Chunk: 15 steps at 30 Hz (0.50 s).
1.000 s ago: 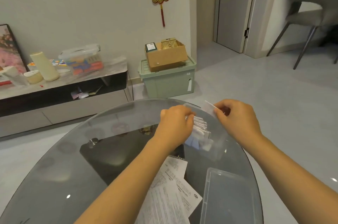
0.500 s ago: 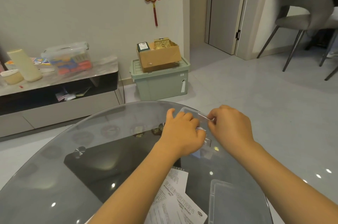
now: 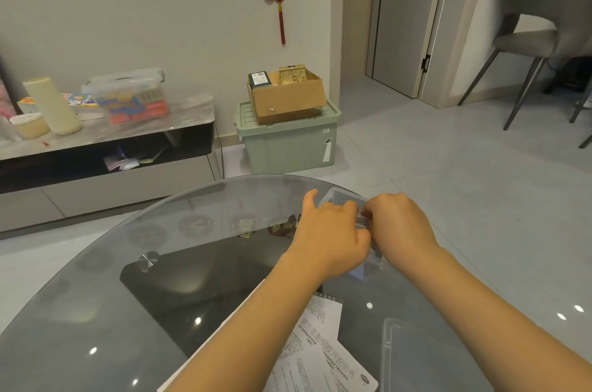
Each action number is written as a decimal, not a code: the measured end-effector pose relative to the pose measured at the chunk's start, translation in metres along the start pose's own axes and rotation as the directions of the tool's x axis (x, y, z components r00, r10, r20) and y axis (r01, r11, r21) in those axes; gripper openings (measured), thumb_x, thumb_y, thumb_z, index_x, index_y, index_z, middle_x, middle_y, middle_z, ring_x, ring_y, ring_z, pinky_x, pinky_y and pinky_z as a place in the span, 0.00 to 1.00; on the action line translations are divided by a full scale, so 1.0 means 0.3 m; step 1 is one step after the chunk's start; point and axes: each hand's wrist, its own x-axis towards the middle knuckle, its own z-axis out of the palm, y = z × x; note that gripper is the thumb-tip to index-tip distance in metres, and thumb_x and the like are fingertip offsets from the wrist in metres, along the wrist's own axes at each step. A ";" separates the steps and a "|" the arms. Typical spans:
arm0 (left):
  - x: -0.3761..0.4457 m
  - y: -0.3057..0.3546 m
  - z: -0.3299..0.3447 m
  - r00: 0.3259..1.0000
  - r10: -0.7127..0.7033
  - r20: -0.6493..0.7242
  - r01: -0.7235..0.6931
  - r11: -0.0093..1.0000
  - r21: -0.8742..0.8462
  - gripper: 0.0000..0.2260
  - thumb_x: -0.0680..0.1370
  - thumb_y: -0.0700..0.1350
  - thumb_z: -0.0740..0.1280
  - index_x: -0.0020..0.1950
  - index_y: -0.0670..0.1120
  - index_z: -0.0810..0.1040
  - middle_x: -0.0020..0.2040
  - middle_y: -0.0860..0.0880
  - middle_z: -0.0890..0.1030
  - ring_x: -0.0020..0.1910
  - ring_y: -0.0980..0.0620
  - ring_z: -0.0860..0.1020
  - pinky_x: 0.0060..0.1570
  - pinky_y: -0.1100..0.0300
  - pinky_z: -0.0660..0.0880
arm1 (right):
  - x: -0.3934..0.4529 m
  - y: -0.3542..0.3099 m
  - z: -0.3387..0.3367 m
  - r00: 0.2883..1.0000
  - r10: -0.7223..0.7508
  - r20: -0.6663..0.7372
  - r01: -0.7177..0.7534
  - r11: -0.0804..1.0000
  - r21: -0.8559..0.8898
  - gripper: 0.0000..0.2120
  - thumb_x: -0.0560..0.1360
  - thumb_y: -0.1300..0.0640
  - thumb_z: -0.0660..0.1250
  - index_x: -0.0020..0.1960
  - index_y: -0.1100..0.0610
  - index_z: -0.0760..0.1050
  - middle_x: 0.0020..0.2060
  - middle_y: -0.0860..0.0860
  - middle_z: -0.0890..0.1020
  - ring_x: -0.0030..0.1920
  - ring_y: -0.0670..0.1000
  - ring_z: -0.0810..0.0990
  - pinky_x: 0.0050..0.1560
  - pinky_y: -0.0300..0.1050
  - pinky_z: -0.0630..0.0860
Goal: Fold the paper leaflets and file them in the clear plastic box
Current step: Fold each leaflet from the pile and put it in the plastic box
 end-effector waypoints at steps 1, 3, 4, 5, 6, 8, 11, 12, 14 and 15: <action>0.001 0.002 -0.003 1.000 0.002 0.023 -0.002 1.000 0.017 0.25 0.72 0.51 0.44 0.56 0.45 0.75 0.45 0.49 0.79 0.50 0.51 0.73 0.72 0.47 0.42 | -0.003 0.005 0.001 1.000 -0.006 -0.010 0.006 1.000 0.013 0.10 0.72 0.66 0.61 0.49 0.57 0.78 0.40 0.52 0.80 0.42 0.56 0.77 0.32 0.38 0.67; 0.003 0.006 -0.006 0.997 0.004 0.074 -0.009 0.998 0.060 0.28 0.72 0.52 0.42 0.58 0.45 0.77 0.50 0.48 0.77 0.55 0.51 0.71 0.72 0.44 0.41 | -0.010 0.013 0.004 1.000 -0.010 -0.022 0.010 1.000 0.027 0.14 0.71 0.65 0.61 0.54 0.55 0.78 0.46 0.52 0.82 0.48 0.55 0.79 0.40 0.41 0.71; 0.004 0.007 -0.006 0.995 0.002 0.097 -0.010 0.997 0.078 0.30 0.72 0.53 0.41 0.59 0.46 0.77 0.53 0.48 0.77 0.58 0.51 0.70 0.72 0.44 0.41 | -0.014 0.017 0.006 1.000 -0.012 -0.024 0.013 0.999 0.032 0.15 0.71 0.65 0.61 0.55 0.54 0.77 0.47 0.51 0.82 0.49 0.55 0.79 0.41 0.42 0.71; 0.005 0.007 -0.007 0.993 0.000 0.115 -0.011 0.996 0.090 0.31 0.72 0.53 0.41 0.60 0.46 0.77 0.55 0.48 0.76 0.60 0.51 0.70 0.72 0.43 0.41 | -0.017 0.020 0.005 1.000 -0.012 -0.025 0.013 0.999 0.037 0.16 0.71 0.65 0.61 0.56 0.53 0.77 0.48 0.51 0.82 0.49 0.55 0.79 0.42 0.42 0.71; 0.005 0.007 -0.008 0.991 0.000 0.131 -0.013 0.995 0.100 0.31 0.71 0.53 0.40 0.61 0.46 0.77 0.57 0.47 0.75 0.61 0.50 0.69 0.72 0.43 0.40 | -0.020 0.025 0.004 0.999 -0.012 -0.029 0.014 0.999 0.048 0.17 0.72 0.65 0.61 0.58 0.52 0.76 0.49 0.51 0.82 0.50 0.55 0.79 0.42 0.42 0.71; 0.006 0.008 -0.011 0.988 0.000 0.153 -0.018 0.993 0.119 0.31 0.71 0.54 0.40 0.61 0.46 0.77 0.58 0.48 0.75 0.61 0.50 0.69 0.72 0.42 0.40 | -0.025 0.036 -0.004 0.999 -0.015 -0.052 0.019 0.997 0.073 0.18 0.74 0.64 0.59 0.61 0.51 0.75 0.52 0.51 0.81 0.52 0.55 0.78 0.44 0.42 0.71; 0.007 0.005 -0.016 0.990 -0.017 0.142 0.003 0.995 0.098 0.31 0.71 0.53 0.41 0.59 0.45 0.77 0.58 0.48 0.75 0.61 0.50 0.70 0.71 0.44 0.40 | -0.036 0.059 -0.026 0.993 -0.004 -0.115 0.020 0.990 0.139 0.18 0.76 0.63 0.58 0.61 0.50 0.75 0.53 0.50 0.82 0.53 0.54 0.78 0.44 0.42 0.71; 0.003 0.008 -0.024 0.992 -0.025 0.125 0.017 0.998 0.065 0.30 0.71 0.53 0.42 0.59 0.44 0.76 0.58 0.48 0.75 0.62 0.50 0.69 0.72 0.44 0.40 | -0.044 0.067 -0.035 0.990 -0.002 -0.139 0.025 0.986 0.167 0.17 0.76 0.62 0.58 0.61 0.50 0.76 0.52 0.50 0.82 0.52 0.54 0.79 0.45 0.42 0.71; -0.013 0.018 -0.050 0.996 -0.021 0.088 0.021 1.000 -0.002 0.29 0.71 0.52 0.44 0.62 0.44 0.75 0.62 0.49 0.74 0.65 0.51 0.67 0.72 0.45 0.38 | -0.067 0.080 -0.062 0.985 -0.006 -0.174 0.046 0.974 0.224 0.15 0.76 0.61 0.59 0.59 0.51 0.78 0.50 0.50 0.83 0.51 0.54 0.79 0.44 0.42 0.72; -0.026 0.021 -0.066 0.998 -0.016 0.065 0.018 1.000 -0.024 0.29 0.71 0.52 0.44 0.65 0.45 0.74 0.65 0.49 0.72 0.67 0.52 0.65 0.72 0.46 0.38 | -0.077 0.081 -0.077 0.982 -0.013 -0.189 0.061 0.967 0.246 0.14 0.76 0.61 0.59 0.58 0.51 0.78 0.49 0.50 0.83 0.50 0.53 0.79 0.44 0.42 0.72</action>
